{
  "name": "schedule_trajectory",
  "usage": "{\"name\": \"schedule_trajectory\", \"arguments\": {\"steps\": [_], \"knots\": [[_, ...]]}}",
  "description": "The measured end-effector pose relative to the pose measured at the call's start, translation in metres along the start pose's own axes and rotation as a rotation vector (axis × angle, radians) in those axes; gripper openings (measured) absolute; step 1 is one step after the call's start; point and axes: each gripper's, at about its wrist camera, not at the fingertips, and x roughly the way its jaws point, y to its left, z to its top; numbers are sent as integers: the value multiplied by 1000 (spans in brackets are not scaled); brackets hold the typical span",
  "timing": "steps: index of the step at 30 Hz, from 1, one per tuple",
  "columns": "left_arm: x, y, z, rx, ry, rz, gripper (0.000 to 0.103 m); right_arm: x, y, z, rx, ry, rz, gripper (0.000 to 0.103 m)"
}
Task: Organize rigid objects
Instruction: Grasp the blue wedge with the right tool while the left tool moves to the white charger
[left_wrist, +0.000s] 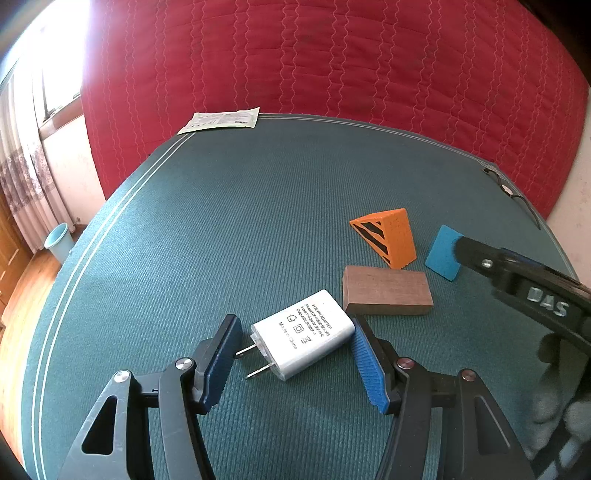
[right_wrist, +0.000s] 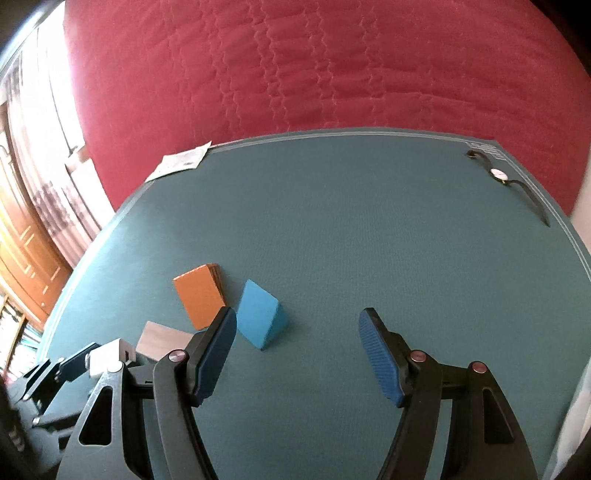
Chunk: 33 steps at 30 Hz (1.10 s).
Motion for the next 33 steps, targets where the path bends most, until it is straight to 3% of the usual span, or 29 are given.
{"name": "schedule_trajectory", "arguments": {"steps": [6,18,24,29,33], "knots": [[0,0,0,-2,0,-1,63,22,11,5,-15,37,-38,70],[0,1,-1,-3,0,-1,63,22,6,2,-77,58,-118,70],[0,1,-1,-3,0,-1,63,18,-5,2,-50,52,-100,70],[0,2,-1,-4,0,-1,63,22,5,4,-111,58,-68,69],[0,2,-1,-4,0,0,63,27,15,6,-164,65,-82,59]]}}
